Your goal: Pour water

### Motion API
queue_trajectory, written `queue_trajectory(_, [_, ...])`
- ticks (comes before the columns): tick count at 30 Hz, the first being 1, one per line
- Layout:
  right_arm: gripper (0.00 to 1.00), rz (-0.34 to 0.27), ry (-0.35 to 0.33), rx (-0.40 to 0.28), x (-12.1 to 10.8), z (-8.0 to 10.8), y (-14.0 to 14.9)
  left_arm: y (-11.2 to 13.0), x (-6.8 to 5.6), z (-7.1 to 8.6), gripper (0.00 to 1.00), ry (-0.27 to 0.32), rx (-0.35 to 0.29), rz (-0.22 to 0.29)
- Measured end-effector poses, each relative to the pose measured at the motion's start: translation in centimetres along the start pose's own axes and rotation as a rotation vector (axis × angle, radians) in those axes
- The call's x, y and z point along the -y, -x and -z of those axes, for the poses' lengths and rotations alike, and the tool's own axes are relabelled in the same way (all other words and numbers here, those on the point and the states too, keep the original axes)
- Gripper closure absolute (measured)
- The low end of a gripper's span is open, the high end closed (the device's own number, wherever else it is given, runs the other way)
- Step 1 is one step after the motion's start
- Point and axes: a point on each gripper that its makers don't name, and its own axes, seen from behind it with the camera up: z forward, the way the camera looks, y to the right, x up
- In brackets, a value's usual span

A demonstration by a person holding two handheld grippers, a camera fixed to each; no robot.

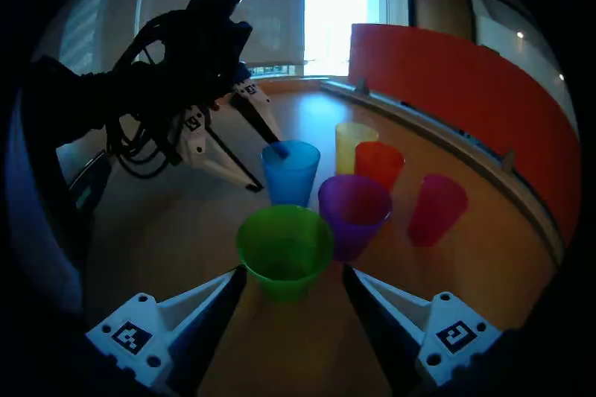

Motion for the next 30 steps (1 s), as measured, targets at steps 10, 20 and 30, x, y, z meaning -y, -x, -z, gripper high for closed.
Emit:
queue_trajectory(10, [0.0,-0.053,0.084,-0.05,-0.4,3.0,0.6,0.7,-0.3,2.8,0.11,-0.049,-0.036,0.038])
queue_trajectory(20, [0.0,-0.119,0.204,-0.123,-2.2,6.5,0.5,0.6,-1.3,5.3,0.11,-0.105,-0.111,0.077])
queue_trajectory(30, [0.0,-0.171,0.352,-0.208,-5.1,9.6,0.1,-0.2,-0.4,8.3,0.11,-0.206,-0.228,0.132])
